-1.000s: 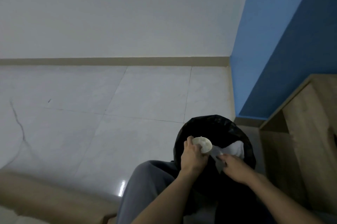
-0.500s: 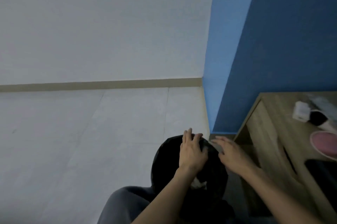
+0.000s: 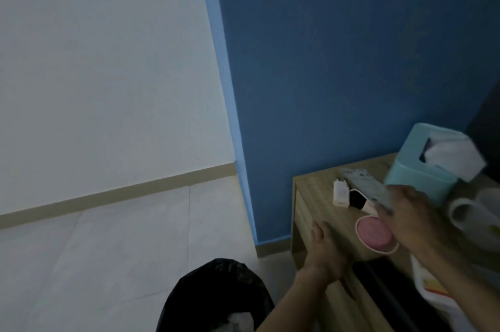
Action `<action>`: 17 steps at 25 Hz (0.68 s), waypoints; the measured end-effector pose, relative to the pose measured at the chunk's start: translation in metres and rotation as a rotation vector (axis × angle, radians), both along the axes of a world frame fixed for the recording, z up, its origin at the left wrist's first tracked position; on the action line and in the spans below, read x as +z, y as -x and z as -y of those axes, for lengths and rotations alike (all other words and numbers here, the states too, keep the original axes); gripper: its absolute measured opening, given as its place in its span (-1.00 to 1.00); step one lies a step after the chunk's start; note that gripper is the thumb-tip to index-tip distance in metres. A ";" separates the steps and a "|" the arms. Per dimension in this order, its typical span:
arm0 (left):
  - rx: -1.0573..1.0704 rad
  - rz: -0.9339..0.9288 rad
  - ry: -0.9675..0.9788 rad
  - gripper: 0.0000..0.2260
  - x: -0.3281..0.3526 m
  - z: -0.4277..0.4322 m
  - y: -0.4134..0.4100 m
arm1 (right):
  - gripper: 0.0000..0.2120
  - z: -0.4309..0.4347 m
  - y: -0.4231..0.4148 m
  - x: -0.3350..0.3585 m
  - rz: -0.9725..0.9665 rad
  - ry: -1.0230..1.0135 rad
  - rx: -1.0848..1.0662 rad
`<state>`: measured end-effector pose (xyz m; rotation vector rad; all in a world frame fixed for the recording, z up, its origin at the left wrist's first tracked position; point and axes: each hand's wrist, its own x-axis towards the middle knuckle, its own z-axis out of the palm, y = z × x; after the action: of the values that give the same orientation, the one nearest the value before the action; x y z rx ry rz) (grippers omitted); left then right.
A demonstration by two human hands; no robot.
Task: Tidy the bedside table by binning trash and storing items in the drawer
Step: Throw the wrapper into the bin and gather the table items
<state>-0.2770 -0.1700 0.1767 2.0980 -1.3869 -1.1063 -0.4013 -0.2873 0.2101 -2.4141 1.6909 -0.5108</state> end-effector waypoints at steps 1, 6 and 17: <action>-0.006 0.024 -0.008 -0.25 -0.003 0.002 0.002 | -0.56 0.008 0.007 -0.004 -0.080 -0.091 -0.040; -0.033 0.109 0.030 -0.24 -0.012 0.001 0.003 | -0.71 0.019 0.024 -0.020 -0.158 -0.133 -0.010; 0.102 -0.014 0.087 -0.47 0.032 -0.032 -0.039 | -0.78 -0.063 -0.017 0.045 -0.127 0.137 0.211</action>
<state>-0.2380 -0.1380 0.2083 2.0704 -1.2824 -1.0006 -0.3840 -0.2240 0.2555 -2.7367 1.4641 -0.4654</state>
